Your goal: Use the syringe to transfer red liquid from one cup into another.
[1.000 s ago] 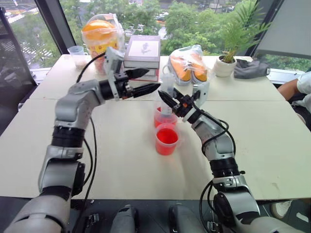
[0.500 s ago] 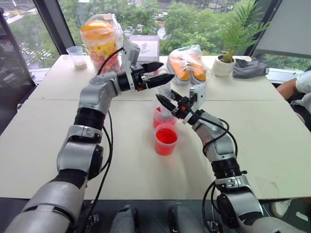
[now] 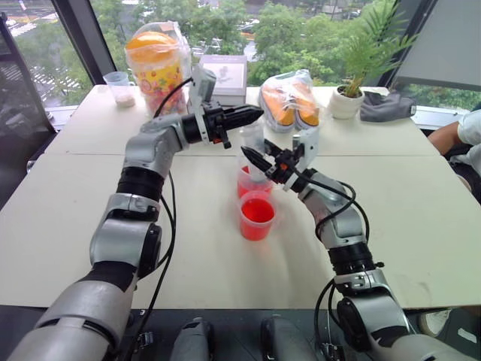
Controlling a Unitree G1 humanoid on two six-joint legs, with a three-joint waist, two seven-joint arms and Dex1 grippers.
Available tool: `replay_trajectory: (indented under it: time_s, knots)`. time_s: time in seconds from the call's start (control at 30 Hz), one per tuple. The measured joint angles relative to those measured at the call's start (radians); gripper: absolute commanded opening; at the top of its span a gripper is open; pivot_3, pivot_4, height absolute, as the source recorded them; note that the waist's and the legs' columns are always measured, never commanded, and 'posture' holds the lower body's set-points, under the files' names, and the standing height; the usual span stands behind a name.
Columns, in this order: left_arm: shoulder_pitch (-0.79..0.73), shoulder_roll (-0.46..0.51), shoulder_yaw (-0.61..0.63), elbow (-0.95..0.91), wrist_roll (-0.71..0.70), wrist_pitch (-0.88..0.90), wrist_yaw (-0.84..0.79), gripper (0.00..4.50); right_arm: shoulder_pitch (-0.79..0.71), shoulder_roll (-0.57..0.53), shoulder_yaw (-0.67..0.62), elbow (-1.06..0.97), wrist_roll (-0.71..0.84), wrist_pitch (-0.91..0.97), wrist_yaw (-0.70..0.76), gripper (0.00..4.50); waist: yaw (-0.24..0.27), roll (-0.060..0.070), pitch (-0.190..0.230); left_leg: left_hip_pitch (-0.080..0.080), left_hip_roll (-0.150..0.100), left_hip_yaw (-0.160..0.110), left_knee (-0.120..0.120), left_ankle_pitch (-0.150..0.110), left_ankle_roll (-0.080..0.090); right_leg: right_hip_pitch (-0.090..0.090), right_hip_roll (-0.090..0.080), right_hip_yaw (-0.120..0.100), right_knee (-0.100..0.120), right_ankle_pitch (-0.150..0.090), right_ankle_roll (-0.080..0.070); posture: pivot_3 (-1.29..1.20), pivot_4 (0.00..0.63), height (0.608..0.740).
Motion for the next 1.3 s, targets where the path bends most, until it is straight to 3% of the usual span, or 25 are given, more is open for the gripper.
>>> replay_trajectory:
  time_s: [0.5, 1.13, 1.3]
  knots:
    - [-0.065, 0.005, 0.013, 0.121, 0.024, -0.049, 0.006, 0.03, -0.058, -0.038, 0.019, 0.039, -0.011, 0.059, 0.006, 1.36, 0.001, 0.000, 0.000, 0.000, 0.000, 0.000, 0.000, 0.000, 0.000, 0.000, 0.000, 0.000, 0.000, 0.000, 0.000, 0.00, 0.150, 0.740]
    - [-0.075, 0.016, 0.015, 0.110, 0.027, -0.063, 0.006, 0.03, -0.059, -0.043, 0.021, 0.024, -0.020, 0.082, 0.008, 1.36, 0.001, 0.000, 0.000, 0.000, 0.000, 0.000, 0.000, 0.000, 0.000, 0.000, 0.000, 0.000, 0.000, 0.000, 0.000, 0.00, 0.150, 0.740]
    - [-0.064, 0.054, 0.029, 0.038, 0.027, -0.059, 0.019, 2.25, -0.041, -0.066, 0.042, -0.035, -0.022, 0.128, 0.038, 1.36, -0.003, 0.000, 0.000, 0.000, 0.000, 0.000, 0.000, 0.000, 0.000, -0.001, 0.000, 0.000, 0.000, 0.000, 0.000, 0.00, 0.150, 0.740]
